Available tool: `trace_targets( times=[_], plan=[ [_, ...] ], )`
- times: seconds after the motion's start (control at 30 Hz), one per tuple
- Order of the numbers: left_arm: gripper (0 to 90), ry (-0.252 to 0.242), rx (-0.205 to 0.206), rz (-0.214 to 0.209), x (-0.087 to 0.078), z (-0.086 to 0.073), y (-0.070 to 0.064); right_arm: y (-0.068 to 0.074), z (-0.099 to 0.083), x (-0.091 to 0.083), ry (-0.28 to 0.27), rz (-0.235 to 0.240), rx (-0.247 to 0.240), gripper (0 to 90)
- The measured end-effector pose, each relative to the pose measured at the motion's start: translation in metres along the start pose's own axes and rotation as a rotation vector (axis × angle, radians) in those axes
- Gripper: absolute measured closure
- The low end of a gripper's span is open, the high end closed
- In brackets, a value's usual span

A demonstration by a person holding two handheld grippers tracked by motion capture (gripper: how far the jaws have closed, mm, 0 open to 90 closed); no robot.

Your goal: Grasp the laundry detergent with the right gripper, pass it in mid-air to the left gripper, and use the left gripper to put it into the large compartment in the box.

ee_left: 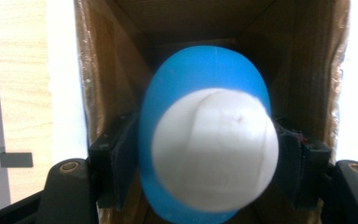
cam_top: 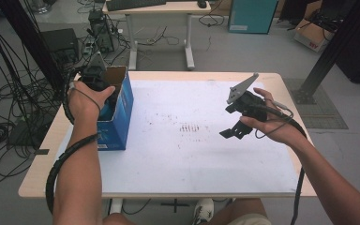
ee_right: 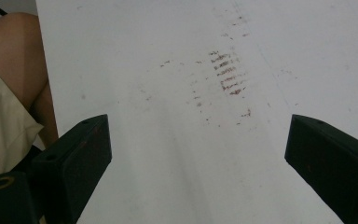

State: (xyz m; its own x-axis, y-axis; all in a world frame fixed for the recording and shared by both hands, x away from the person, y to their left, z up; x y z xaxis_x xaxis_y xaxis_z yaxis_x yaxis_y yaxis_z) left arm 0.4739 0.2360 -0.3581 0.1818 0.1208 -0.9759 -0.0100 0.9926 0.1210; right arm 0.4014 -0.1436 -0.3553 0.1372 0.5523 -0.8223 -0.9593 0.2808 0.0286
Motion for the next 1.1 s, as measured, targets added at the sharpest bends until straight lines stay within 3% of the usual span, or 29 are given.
trace_targets(
  times=[0.27, 0.47, 0.7, 0.9, 1.1],
  plan=[
    [29.1, -0.022, 0.006, 0.007, -0.015, -0.002, 0.002, -0.002, -0.002, -0.003, -0.001, -0.012, 0.011, 7.1],
    [27.3, -0.035, 0.033, 0.003, -0.031, -0.007, -0.001, -0.001, -0.001, -0.007, 0.001, -0.026, 0.029, 7.1],
    [23.9, -0.094, 0.069, -0.001, -0.065, -0.008, -0.005, -0.004, -0.001, -0.015, 0.000, -0.049, 0.038, 7.1],
    [18.9, -0.155, 0.130, -0.019, -0.091, -0.003, -0.026, -0.011, -0.002, -0.022, 0.004, -0.060, 0.055, 7.1],
    [14.6, -0.194, 0.195, -0.056, -0.104, 0.006, -0.062, -0.016, -0.009, -0.029, 0.025, -0.072, 0.069, 7.1]
  ],
)
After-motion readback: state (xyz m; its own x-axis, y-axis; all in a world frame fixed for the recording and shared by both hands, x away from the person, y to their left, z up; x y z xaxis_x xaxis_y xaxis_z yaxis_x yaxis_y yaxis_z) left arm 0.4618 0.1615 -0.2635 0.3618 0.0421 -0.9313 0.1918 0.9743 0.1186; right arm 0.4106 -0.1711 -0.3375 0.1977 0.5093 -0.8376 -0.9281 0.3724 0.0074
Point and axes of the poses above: each handheld gripper's, and its own axes: x roughly forward along the jaws, z roughly out of its top, y roughly to its left, the point moved 10 cm from there along x, roughly forward along the jaws, and after that the axes turned 5 degrees about z, right-handed, at the moved point
